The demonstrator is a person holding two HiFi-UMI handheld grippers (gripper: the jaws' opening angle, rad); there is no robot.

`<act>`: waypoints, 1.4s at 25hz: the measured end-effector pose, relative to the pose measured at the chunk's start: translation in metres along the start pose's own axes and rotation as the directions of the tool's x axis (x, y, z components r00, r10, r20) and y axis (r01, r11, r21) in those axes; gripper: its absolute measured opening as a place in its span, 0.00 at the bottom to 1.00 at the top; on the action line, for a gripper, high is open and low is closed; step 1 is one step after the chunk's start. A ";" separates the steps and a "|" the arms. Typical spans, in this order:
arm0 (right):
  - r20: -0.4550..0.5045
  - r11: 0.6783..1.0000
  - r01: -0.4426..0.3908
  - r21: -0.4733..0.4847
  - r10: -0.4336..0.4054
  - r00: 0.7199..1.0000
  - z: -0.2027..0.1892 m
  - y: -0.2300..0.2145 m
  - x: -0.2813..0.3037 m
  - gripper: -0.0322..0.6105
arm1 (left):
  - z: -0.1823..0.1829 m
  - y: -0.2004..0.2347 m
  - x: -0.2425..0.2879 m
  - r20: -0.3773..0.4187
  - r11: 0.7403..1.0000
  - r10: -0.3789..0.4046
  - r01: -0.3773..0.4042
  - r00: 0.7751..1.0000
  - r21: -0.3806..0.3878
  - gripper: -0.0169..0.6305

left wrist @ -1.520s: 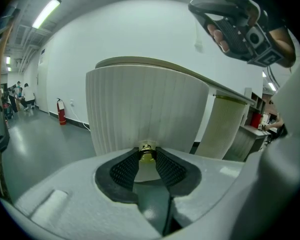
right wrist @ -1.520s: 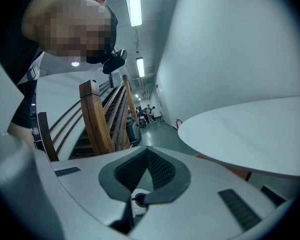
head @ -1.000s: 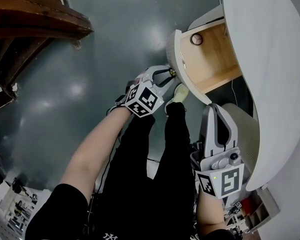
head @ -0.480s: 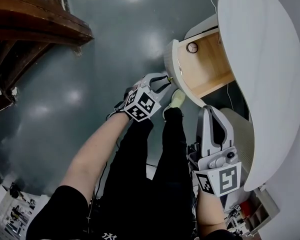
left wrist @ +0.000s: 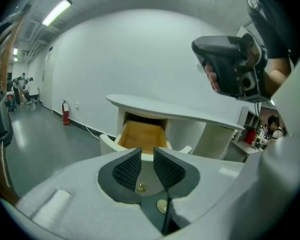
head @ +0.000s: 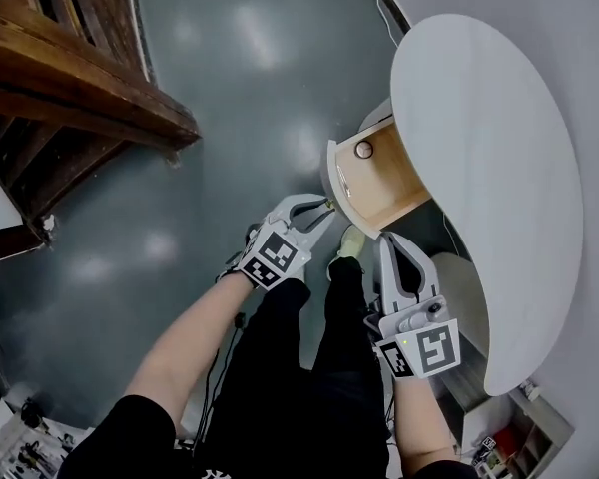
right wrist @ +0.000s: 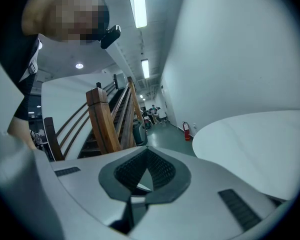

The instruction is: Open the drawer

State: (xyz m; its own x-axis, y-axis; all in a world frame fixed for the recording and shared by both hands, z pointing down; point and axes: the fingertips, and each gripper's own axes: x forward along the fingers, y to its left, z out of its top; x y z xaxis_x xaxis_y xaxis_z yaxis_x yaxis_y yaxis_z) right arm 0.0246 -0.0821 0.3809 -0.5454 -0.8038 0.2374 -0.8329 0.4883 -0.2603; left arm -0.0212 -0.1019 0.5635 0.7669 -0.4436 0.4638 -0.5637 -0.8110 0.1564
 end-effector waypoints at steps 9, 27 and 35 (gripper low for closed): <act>0.043 0.999 -0.024 -0.047 0.026 0.999 0.067 0.018 0.000 0.07 | 0.130 -0.014 -0.058 0.137 1.000 0.017 -0.018 0.990 0.009 0.13; 0.112 0.990 -0.047 -0.134 0.062 0.992 0.171 0.049 -0.018 0.07 | 0.283 -0.034 -0.144 0.304 0.993 0.119 -0.116 0.945 -0.029 0.04; 0.122 0.991 -0.036 -0.133 0.052 0.991 0.207 0.053 -0.021 0.07 | 0.330 -0.043 -0.174 0.343 0.989 0.144 -0.120 0.928 -0.091 0.04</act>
State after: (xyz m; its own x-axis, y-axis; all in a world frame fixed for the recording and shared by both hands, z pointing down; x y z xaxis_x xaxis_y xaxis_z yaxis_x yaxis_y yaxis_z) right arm 0.0112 -0.1094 0.1678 -0.5728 -0.8126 0.1079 -0.8179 0.5576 -0.1421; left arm -0.0289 -0.1159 0.1887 0.7359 -0.6595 0.1535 -0.6770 -0.7139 0.1788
